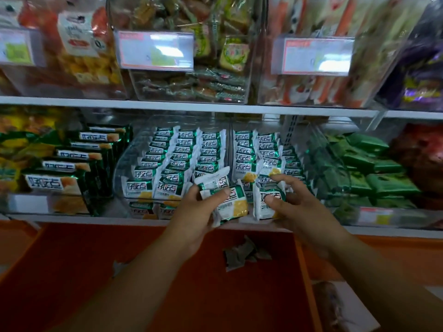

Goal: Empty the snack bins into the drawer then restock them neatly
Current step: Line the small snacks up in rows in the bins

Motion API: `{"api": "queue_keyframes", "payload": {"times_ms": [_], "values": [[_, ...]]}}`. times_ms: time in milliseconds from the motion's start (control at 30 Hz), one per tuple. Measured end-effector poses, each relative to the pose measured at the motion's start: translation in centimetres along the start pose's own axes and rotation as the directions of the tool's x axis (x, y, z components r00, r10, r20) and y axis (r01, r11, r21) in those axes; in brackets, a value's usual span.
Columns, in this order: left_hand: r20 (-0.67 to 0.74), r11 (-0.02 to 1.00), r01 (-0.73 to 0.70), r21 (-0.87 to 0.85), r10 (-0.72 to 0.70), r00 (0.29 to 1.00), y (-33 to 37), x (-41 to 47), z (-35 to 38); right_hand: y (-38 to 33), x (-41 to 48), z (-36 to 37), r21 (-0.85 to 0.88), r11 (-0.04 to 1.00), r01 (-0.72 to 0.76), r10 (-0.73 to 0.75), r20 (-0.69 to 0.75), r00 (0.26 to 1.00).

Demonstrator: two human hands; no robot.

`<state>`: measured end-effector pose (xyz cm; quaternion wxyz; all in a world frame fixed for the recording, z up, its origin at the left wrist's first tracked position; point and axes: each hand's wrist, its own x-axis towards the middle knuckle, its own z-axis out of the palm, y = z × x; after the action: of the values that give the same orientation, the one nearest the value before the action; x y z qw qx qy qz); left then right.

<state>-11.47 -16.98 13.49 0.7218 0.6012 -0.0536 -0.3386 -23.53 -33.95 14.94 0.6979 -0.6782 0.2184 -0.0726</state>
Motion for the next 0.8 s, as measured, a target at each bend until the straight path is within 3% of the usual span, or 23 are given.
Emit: {"api": "queue_keyframes", "payload": {"times_ms": [133, 233, 333, 400, 500, 633, 800], "values": [[-0.004, 0.994, -0.087, 0.069, 0.087, 0.996, 1.5, 0.3, 1.3, -0.2, 2.0, -2.0, 0.055, 0.998, -0.011, 0.012, -0.020, 1.000], [0.012, 0.970, -0.154, 0.188, 0.154, 0.988, 2.2, 1.2, 1.7, -1.0, 3.9, -4.3, -0.169, 0.983, 0.076, -0.098, -0.126, 0.987], [-0.005, 0.970, -0.135, 0.203, 0.139, 0.990, 2.2, 1.9, 2.1, -2.8, 6.7, -7.1, -0.610, 0.785, 0.105, -0.313, -0.245, 0.918], [-0.047, 0.969, -0.123, 0.213, 0.136, 0.990, 2.4, 2.1, 2.1, -4.1, 9.2, -8.8, -0.743, 0.665, 0.075, -0.392, -0.261, 0.882], [-0.055, 0.967, -0.157, 0.202, 0.171, 0.984, 2.4, 2.5, 2.1, -4.8, 13.3, -10.8, -0.811, 0.581, 0.061, -0.440, -0.250, 0.862], [-0.082, 0.969, -0.225, 0.103, 0.234, 0.969, 2.8, 3.1, 1.8, -4.9, 18.3, -11.9, -0.888, 0.460, -0.011, -0.364, -0.200, 0.910], [-0.123, 0.975, -0.221, 0.033, 0.223, 0.967, 2.7, 4.0, 0.8, -5.2, 22.8, -12.8, -0.971, 0.226, -0.080, -0.310, -0.149, 0.939]]}}
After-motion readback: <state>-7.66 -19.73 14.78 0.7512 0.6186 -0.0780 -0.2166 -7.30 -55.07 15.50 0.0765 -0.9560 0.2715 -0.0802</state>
